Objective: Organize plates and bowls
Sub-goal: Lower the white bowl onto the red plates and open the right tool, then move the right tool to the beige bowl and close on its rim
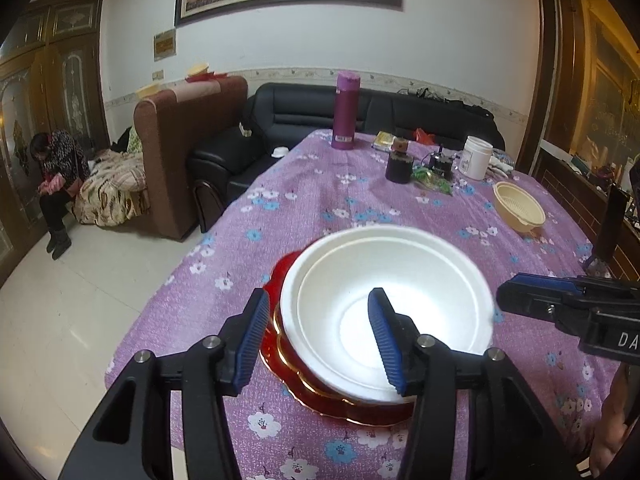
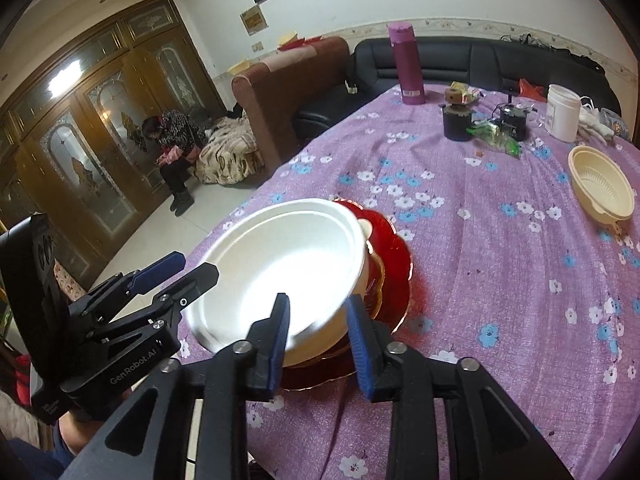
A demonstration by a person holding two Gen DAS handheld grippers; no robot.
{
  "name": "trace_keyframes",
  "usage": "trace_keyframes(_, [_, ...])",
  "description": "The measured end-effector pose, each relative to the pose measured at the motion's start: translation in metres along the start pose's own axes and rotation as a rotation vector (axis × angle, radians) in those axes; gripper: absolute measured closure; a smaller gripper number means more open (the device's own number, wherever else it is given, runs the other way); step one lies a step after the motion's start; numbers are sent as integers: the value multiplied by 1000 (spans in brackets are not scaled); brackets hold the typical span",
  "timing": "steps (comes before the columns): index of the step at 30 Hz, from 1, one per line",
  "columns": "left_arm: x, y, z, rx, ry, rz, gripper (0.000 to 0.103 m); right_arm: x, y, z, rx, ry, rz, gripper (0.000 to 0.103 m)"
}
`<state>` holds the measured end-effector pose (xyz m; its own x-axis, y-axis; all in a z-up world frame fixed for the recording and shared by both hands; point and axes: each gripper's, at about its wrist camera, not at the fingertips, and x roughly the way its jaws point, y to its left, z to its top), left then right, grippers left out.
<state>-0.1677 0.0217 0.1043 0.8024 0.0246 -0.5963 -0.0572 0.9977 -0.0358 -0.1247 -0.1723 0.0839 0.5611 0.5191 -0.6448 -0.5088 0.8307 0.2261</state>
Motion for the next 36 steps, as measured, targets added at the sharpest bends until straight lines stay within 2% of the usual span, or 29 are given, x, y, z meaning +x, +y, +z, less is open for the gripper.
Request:
trace_keyframes(6, [-14,-23,11,45,-34,-36,52,-26,-29,1,70,-63,-6,67])
trace_keyframes(10, [-17,-61,18,109,-34,-121,50,-40,-60,0,143,-92,-33,67])
trace_keyframes(11, [-16,-71,18,126,-31,-137,46,-44,-71,0,169,-98,-44,67])
trace_keyframes(15, [-2,-122,15,206,22,-252,45,-58,-113,-5,276,-124,-88,67])
trace_keyframes(22, [52,-202,-11,311,170,-359,45,-83,-183,-15,439,-157,-189,67])
trace_keyframes(27, [76,-228,-25,348,220,-356,45,-90,-225,-17,532,-151,-244,63])
trace_keyframes(30, [83,-235,-26,362,229,-349,45,-87,-244,-13,566,-135,-248,62])
trace_keyframes(36, [89,-234,-22,351,221,-350,45,-75,-295,22,710,-160,-264,60])
